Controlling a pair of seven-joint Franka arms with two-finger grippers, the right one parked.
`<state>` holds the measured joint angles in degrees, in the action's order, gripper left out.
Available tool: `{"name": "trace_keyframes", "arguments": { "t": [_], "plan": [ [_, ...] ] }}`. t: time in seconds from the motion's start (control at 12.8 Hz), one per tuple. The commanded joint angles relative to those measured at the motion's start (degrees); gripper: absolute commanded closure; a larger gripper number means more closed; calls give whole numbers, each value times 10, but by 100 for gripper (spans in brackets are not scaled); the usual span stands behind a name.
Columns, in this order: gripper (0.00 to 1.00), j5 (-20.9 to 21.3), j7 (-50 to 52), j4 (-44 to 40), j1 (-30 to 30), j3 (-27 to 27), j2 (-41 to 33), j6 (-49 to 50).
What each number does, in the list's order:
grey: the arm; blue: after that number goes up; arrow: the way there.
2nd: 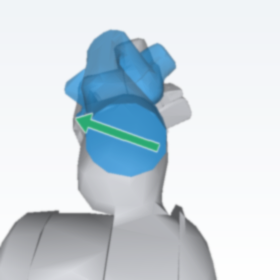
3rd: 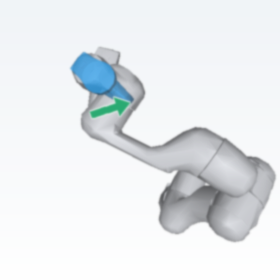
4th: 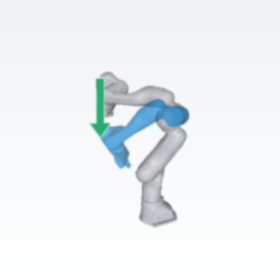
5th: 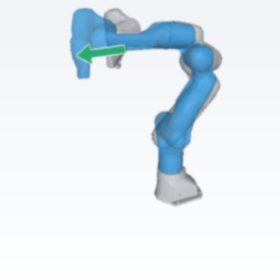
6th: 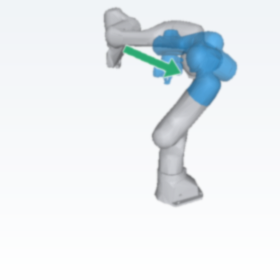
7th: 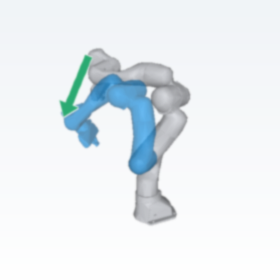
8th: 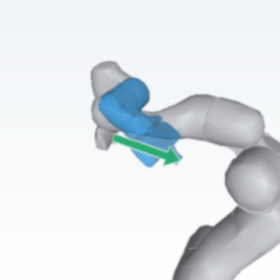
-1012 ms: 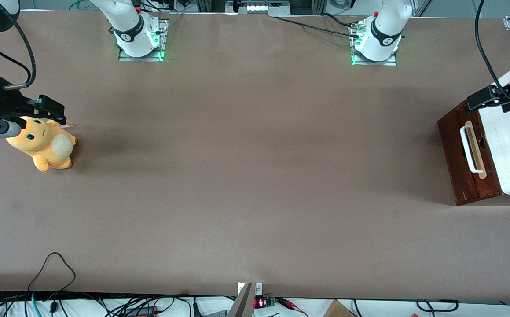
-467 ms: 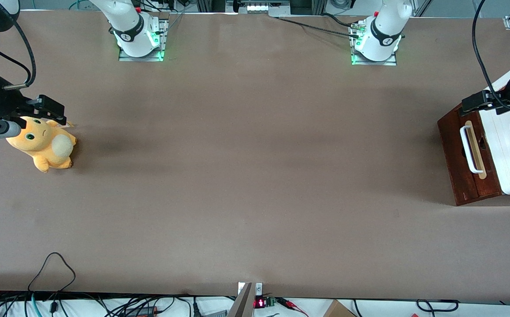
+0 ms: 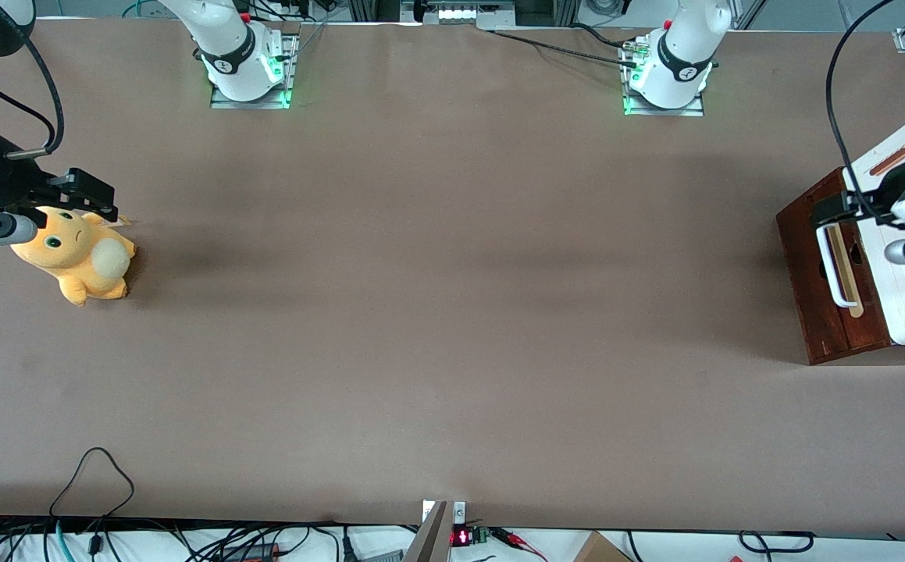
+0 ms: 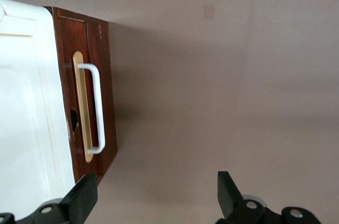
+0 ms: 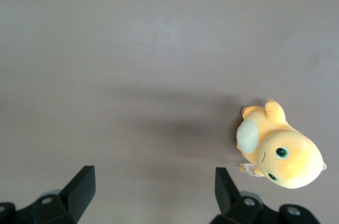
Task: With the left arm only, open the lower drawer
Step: 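Move the open left gripper down to the lower drawer's white handle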
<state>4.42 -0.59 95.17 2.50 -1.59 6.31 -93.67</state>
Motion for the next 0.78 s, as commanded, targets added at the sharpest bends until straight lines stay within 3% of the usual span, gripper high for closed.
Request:
{"name": "trace_keyframes", "arguments": {
  "t": [0.0, 0.23, 0.7],
  "plan": [
    [0, 49, 1, 36, -2, 4, -3, -47],
    [0, 112, 31, 73, -6, 6, 6, -96],
    [1, 333, 245, 161, -7, 72, 38, -112]
  ]
}}
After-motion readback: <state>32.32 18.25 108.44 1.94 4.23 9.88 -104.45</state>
